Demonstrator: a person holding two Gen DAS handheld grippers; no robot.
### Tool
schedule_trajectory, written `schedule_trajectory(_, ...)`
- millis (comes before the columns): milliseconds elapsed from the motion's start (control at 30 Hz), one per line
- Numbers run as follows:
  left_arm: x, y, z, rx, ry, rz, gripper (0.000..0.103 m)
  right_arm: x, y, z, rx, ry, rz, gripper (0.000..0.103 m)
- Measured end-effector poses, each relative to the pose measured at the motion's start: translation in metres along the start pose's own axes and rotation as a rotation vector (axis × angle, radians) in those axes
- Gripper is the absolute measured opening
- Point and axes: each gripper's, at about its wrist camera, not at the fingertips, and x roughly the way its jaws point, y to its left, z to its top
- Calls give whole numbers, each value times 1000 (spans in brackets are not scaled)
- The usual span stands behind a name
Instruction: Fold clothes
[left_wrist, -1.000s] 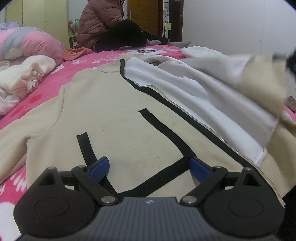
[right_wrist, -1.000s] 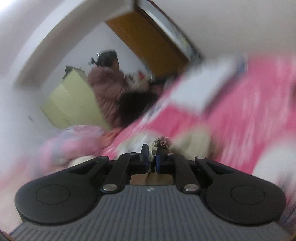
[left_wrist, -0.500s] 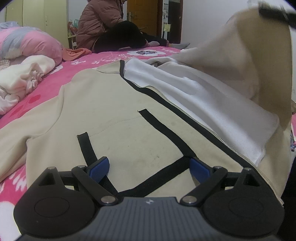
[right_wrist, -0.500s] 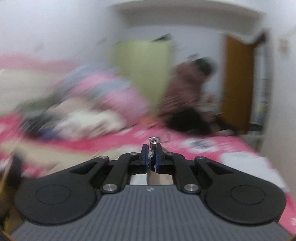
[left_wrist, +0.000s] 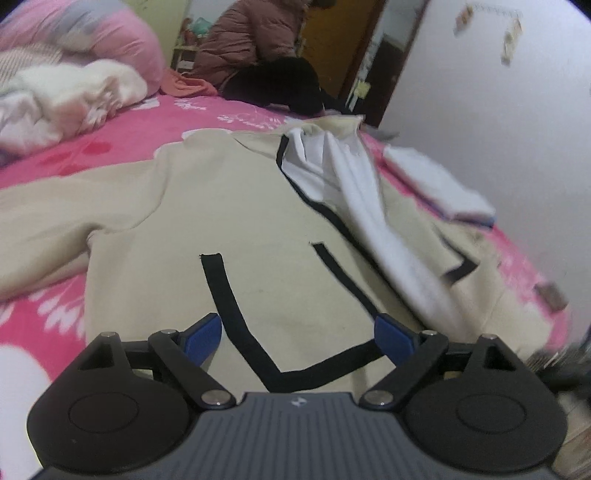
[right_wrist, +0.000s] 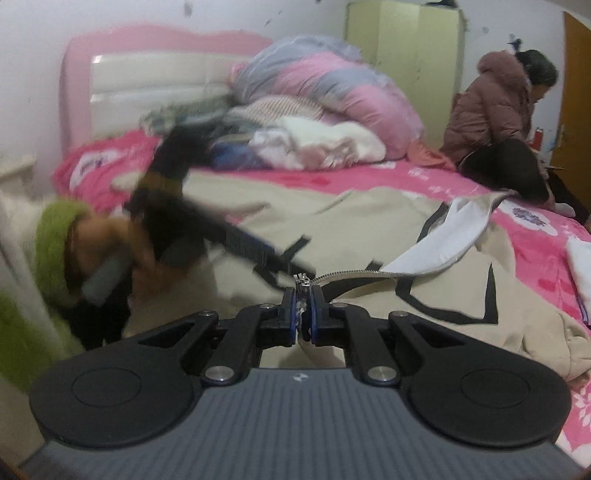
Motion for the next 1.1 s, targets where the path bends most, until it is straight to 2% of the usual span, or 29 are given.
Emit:
schedule_trajectory(100, -11, -1, 1, -11, -31, -51, 90, 8, 13, -10, -46, 42, 1, 5)
schedule_trajectory(267, -9, -32, -2, 123, -28, -129, 91, 22, 33, -26, -109, 100, -4, 5)
schedule_trajectory(333, 1, -48, -9, 194, 1, -115, 91, 28, 38, -32, -103, 103, -34, 6)
schedule_trajectory(433, 16, -63, -19, 278, 50, -80, 91, 28, 39, -39, -22, 97, -67, 11)
schedule_trajectory(567, 17, -70, -27, 329, 55, -59, 91, -11, 30, -48, 79, 49, -70, 16)
schedule_trajectory(600, 13, -71, -27, 343, 42, -58, 91, -25, 23, -51, 124, 27, -87, 18)
schedule_trajectory(700, -2, -75, -30, 400, -8, -64, 91, -57, -4, -63, 244, -17, -228, 20)
schedule_trajectory(833, -12, -88, -39, 524, -25, -71, 91, -87, -48, -85, 394, -39, -500, 21)
schedule_trajectory(867, -10, -92, -41, 542, -16, -64, 91, -91, -56, -89, 424, -50, -539, 21)
schedule_trajectory(933, -5, -96, -42, 541, -2, -59, 91, -98, -68, -93, 490, -90, -571, 21)
schedule_trajectory(1100, 19, -96, -27, 441, 3, -33, 90, -86, -93, -68, 518, -162, -520, 26)
